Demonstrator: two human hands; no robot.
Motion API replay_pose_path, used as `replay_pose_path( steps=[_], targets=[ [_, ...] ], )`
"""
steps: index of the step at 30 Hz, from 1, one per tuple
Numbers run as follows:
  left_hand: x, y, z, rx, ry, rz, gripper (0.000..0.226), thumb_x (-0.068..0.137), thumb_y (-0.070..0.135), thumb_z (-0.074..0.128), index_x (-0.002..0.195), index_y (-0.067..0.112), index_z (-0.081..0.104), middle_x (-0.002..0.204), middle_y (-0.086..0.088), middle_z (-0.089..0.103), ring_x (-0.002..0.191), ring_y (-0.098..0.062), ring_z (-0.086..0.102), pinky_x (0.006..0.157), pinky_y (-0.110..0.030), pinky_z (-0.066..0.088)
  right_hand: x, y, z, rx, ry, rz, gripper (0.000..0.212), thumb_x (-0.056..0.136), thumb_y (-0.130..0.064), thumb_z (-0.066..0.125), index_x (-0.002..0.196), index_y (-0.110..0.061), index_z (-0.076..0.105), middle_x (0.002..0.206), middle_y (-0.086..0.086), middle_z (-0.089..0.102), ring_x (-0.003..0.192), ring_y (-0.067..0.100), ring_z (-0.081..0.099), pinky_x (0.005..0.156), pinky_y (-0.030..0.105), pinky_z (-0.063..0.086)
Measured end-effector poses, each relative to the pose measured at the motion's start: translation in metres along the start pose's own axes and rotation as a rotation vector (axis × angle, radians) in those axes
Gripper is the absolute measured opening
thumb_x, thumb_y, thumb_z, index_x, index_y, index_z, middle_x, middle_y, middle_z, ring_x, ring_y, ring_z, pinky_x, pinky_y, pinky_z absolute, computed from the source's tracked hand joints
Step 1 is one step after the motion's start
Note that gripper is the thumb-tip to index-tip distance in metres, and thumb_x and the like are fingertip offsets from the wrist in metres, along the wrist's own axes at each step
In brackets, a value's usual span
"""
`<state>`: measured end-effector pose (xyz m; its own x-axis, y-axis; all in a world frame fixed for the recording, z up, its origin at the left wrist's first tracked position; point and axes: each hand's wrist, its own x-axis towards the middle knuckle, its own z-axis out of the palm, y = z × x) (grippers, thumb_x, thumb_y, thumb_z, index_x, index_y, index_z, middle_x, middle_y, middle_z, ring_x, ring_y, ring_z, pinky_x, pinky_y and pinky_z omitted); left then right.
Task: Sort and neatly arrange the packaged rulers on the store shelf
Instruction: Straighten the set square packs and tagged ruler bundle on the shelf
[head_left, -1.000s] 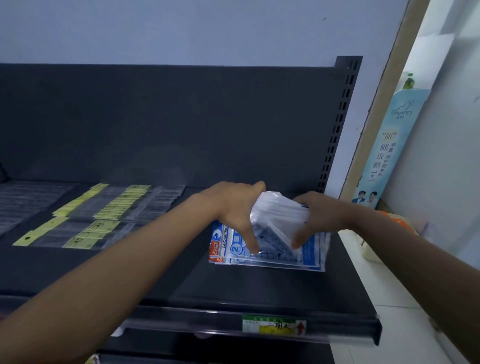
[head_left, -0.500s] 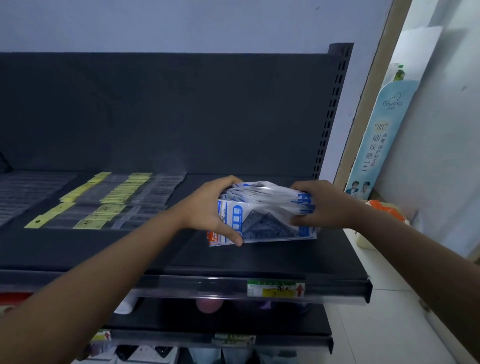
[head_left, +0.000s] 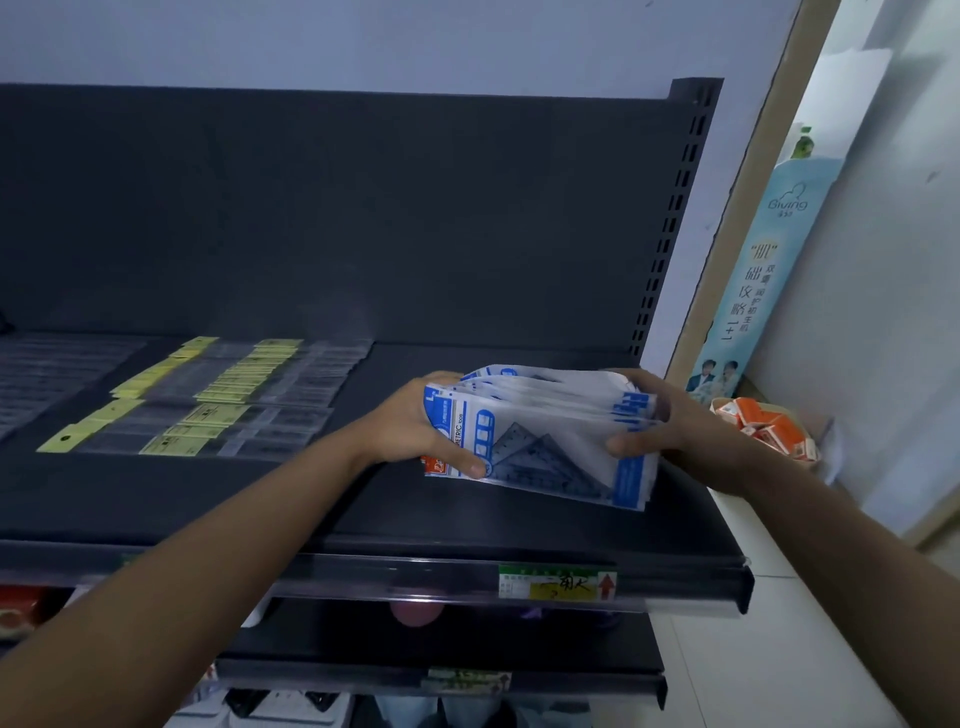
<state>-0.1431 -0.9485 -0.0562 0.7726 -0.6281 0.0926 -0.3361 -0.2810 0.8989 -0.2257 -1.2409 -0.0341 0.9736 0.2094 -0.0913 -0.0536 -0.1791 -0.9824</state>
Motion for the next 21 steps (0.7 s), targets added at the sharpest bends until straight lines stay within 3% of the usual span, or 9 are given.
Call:
replay_pose_path(
  steps=[3,6,7,9,11,12,14,18,21],
  targets=[
    [-0.002,-0.002,0.000,-0.042,-0.055,-0.002,0.081,0.045,0.016,0.095,0.119,0.026,0.065,0.127,-0.007,0.063,0.119,-0.027,0.059,0.101,-0.049,0.048,-0.008,0.007,-0.002,-0.030,-0.014,0.021,0.110,0.038,-0.008,0.091,0.132,-0.032,0.039,0.125,0.001,0.056,0.107,0.018,0.062,0.086,0.037,0.055],
    [-0.002,-0.004,-0.003,-0.011,-0.072,-0.046,0.079,0.048,0.007,0.093,0.119,0.008,0.059,0.107,-0.007,0.072,0.092,-0.024,0.070,0.076,-0.039,0.058,-0.011,0.015,0.000,-0.236,0.018,0.028,0.122,0.041,-0.010,0.093,0.134,-0.043,0.022,0.121,-0.014,0.048,0.103,0.006,0.058,0.083,0.024,0.054],
    [-0.002,-0.004,-0.003,-0.012,-0.064,-0.047,0.079,0.049,0.001,0.092,0.119,0.007,0.058,0.102,-0.006,0.073,0.086,-0.022,0.071,0.068,-0.035,0.058,-0.010,0.016,0.002,-0.299,0.042,0.009,0.120,0.044,-0.011,0.093,0.135,-0.039,0.020,0.120,-0.016,0.048,0.106,0.005,0.055,0.088,0.023,0.051],
    [-0.001,-0.001,-0.002,-0.029,-0.035,-0.059,0.076,0.051,-0.008,0.089,0.120,0.004,0.058,0.107,-0.012,0.072,0.094,-0.030,0.070,0.074,-0.048,0.058,-0.005,0.017,0.008,-0.378,0.097,-0.061,0.103,0.049,-0.008,0.092,0.132,-0.025,0.033,0.117,-0.011,0.055,0.106,0.005,0.057,0.090,0.022,0.049],
    [0.003,0.003,0.001,-0.027,-0.001,-0.060,0.068,0.053,-0.012,0.086,0.113,0.008,0.063,0.108,-0.009,0.072,0.097,-0.024,0.070,0.084,-0.043,0.057,0.001,0.015,0.012,-0.423,0.110,-0.115,0.079,0.052,-0.006,0.091,0.117,-0.020,0.050,0.105,-0.009,0.065,0.096,0.006,0.063,0.082,0.022,0.052],
    [0.005,0.004,0.002,-0.016,0.015,-0.060,0.064,0.054,-0.013,0.085,0.109,0.011,0.065,0.103,-0.005,0.073,0.091,-0.018,0.070,0.082,-0.036,0.057,0.004,0.014,0.012,-0.423,0.102,-0.126,0.069,0.052,-0.004,0.090,0.110,-0.019,0.055,0.098,-0.008,0.069,0.090,0.008,0.066,0.076,0.021,0.054],
    [0.008,0.007,0.004,-0.018,0.039,-0.063,0.064,0.053,-0.012,0.084,0.108,0.014,0.067,0.102,-0.009,0.073,0.085,-0.015,0.067,0.080,-0.036,0.054,0.009,0.009,0.009,-0.404,0.083,-0.124,0.059,0.052,-0.001,0.089,0.100,-0.019,0.059,0.088,-0.008,0.071,0.082,0.008,0.068,0.068,0.019,0.054],
    [0.011,0.006,0.008,-0.059,0.042,-0.031,0.080,0.047,-0.005,0.086,0.119,0.021,0.063,0.111,-0.004,0.072,0.100,-0.021,0.068,0.085,-0.037,0.056,0.016,0.006,-0.003,-0.308,0.025,-0.077,0.058,0.051,0.008,0.085,0.097,-0.021,0.063,0.089,-0.011,0.072,0.086,0.007,0.068,0.069,0.019,0.054],
    [0.011,0.003,0.008,-0.077,0.011,-0.033,0.085,0.047,-0.006,0.089,0.122,0.024,0.060,0.114,0.001,0.071,0.106,-0.020,0.067,0.087,-0.035,0.055,0.016,0.010,-0.011,-0.211,0.010,-0.054,0.074,0.047,0.003,0.087,0.111,-0.019,0.058,0.103,-0.007,0.071,0.099,0.010,0.065,0.077,0.023,0.055]
  ],
)
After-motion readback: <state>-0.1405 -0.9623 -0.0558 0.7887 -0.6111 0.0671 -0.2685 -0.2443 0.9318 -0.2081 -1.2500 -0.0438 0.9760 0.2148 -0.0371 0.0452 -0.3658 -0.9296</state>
